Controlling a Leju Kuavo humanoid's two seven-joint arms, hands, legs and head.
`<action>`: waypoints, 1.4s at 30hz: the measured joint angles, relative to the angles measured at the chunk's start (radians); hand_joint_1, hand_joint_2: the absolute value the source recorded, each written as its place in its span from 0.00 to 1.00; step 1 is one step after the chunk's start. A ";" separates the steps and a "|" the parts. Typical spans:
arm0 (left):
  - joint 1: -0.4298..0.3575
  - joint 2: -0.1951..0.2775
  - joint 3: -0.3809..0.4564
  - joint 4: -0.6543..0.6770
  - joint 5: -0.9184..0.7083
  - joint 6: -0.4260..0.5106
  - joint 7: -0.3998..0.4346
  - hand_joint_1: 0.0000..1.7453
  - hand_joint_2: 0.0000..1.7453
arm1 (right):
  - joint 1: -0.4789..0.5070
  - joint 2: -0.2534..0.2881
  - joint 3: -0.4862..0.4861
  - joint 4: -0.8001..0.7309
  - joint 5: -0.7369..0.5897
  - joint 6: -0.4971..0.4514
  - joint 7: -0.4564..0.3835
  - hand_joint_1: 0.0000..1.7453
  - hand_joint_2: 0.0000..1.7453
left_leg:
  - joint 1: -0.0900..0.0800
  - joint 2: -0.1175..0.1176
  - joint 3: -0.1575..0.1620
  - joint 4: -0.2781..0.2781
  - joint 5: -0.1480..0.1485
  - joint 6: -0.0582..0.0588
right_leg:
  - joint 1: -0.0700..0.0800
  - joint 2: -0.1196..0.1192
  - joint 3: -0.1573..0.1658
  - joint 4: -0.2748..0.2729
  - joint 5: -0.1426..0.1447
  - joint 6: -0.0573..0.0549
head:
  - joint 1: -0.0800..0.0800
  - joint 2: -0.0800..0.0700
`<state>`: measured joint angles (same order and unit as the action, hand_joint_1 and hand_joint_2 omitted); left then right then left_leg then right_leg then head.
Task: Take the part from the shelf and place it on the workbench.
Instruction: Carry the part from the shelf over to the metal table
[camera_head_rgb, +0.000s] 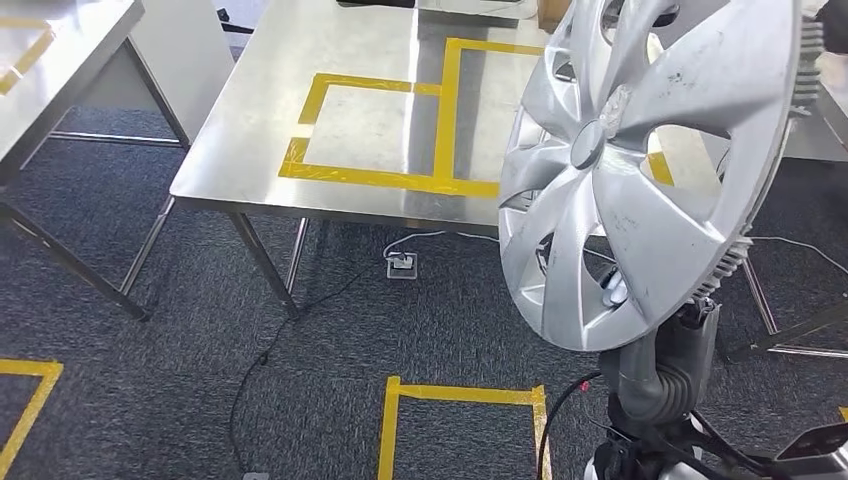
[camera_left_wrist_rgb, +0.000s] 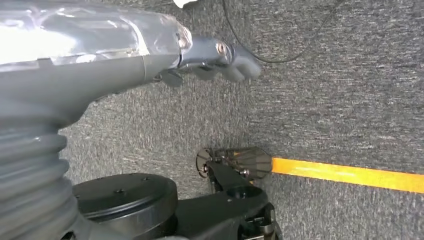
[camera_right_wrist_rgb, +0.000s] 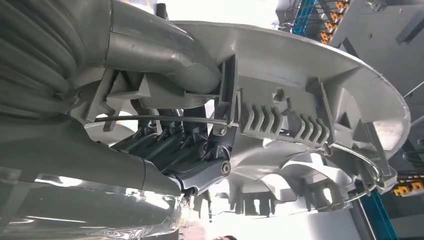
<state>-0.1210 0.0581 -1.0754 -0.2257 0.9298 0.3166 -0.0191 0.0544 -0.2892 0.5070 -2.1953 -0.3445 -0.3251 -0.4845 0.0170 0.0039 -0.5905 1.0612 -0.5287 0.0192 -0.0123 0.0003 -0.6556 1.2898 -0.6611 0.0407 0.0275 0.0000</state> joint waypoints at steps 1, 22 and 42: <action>0.000 0.000 0.000 0.000 0.000 0.000 0.003 0.00 1.00 | 0.001 0.000 -0.002 0.000 0.000 0.001 0.000 1.00 1.00 | -0.001 0.000 0.009 0.000 -0.007 0.000 | 0.000 0.000 -0.026 0.027 0.010 -0.002 | 0.005 0.000; -0.001 -0.006 0.000 0.000 -0.002 -0.001 -0.002 0.00 1.00 | 0.001 0.010 -0.013 0.001 -0.002 0.007 -0.002 1.00 1.00 | -0.008 0.000 -0.041 0.009 0.054 -0.032 | 0.012 0.001 0.157 -0.283 0.106 -0.038 | -0.025 0.000; -0.006 -0.012 0.000 0.000 -0.003 -0.002 0.004 0.00 1.00 | -0.001 0.016 -0.018 0.005 0.000 0.010 -0.001 1.00 1.00 | -0.004 -0.002 0.042 0.006 -0.055 -0.040 | 0.007 -0.001 0.068 -0.275 0.174 -0.044 | 0.010 0.000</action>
<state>-0.1265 0.0463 -1.0754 -0.2258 0.9270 0.3143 -0.0152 0.0539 -0.2733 0.4894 -2.1907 -0.3448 -0.3147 -0.4851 0.0134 0.0014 -0.5482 1.0668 -0.5841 -0.0212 -0.0051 -0.0006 -0.5874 1.0152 -0.4874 -0.0035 0.0376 0.0000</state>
